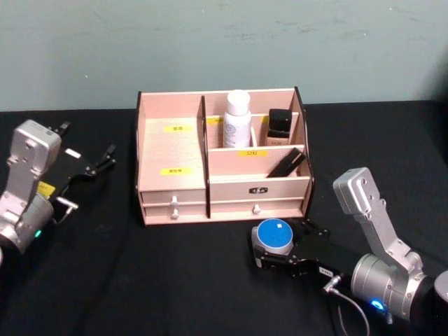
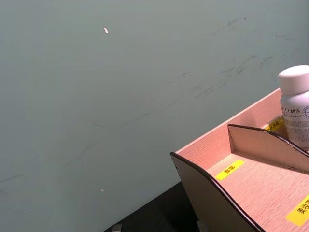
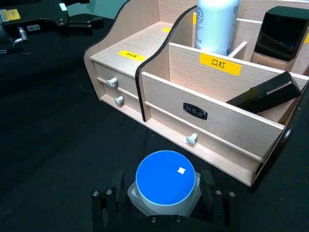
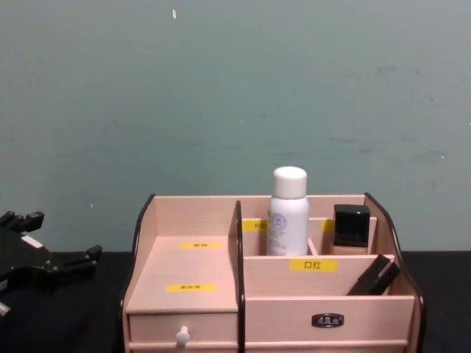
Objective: Pick up the facial cleanser and watermelon frost from the table and place them into the tiered storage box.
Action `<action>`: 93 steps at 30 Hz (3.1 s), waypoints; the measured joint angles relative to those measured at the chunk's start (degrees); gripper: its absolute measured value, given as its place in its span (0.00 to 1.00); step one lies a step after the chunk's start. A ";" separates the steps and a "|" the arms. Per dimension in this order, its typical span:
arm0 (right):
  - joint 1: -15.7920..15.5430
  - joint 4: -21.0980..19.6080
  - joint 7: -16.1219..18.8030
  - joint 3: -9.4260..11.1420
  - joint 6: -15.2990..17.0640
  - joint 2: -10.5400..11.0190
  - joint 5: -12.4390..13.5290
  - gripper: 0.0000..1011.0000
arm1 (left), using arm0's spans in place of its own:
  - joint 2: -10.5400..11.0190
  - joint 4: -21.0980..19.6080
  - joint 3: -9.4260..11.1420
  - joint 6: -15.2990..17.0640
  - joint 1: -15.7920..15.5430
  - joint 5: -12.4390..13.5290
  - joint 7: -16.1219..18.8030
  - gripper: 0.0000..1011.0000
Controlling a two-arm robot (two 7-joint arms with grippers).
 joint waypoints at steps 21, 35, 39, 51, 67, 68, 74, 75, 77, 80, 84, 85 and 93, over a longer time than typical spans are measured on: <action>0.00 0.00 0.05 0.07 -0.02 0.01 -0.02 0.72 | 0.00 0.00 0.00 0.00 0.00 0.00 0.00 0.99; 0.00 0.00 0.06 0.06 -0.01 0.01 -0.02 0.72 | 0.00 0.00 0.00 0.00 0.00 0.00 0.00 0.99; 0.00 0.00 0.05 0.06 -0.01 0.01 -0.01 0.72 | 0.00 0.00 0.00 0.00 0.00 0.00 0.00 0.99; 0.93 -0.31 1.99 -0.26 -2.04 0.10 1.16 0.72 | 0.00 0.00 0.00 0.00 -0.01 0.00 0.00 0.99; 9.78 -0.57 4.40 -4.75 -2.47 -1.94 0.96 0.72 | 0.00 0.00 0.00 0.00 0.00 0.00 0.00 0.99; 11.10 -0.13 4.69 -5.43 -2.45 -2.38 0.67 0.72 | 0.00 0.00 0.00 0.00 0.00 0.00 0.00 0.99; 16.18 2.74 5.47 -7.47 -2.56 -4.67 0.01 0.72 | 0.00 0.00 0.00 0.00 0.00 0.00 0.00 0.99; 16.77 3.23 5.56 -7.68 -2.61 -4.95 -0.01 0.72 | 0.00 0.00 0.00 0.00 0.00 0.00 0.00 0.99; 17.87 4.15 5.68 -8.09 -2.73 -5.57 -0.06 0.72 | 0.00 0.00 0.00 0.00 0.00 0.00 0.00 0.99; 19.87 5.97 5.96 -8.81 -3.05 -6.69 -0.07 0.72 | 0.00 0.00 0.00 0.00 0.00 0.00 0.00 0.99; 22.40 8.51 6.40 -9.92 -3.38 -8.13 -0.18 0.72 | 0.00 0.00 0.00 0.00 0.00 0.00 0.00 0.99; 22.69 8.82 6.46 -10.10 -3.42 -8.30 -0.20 0.72 | 0.00 0.00 0.00 0.00 0.00 0.00 0.00 0.99; 26.10 13.56 6.69 -11.72 -4.00 -10.53 -0.76 0.72 | 0.00 0.00 0.00 0.00 0.00 0.00 0.00 0.99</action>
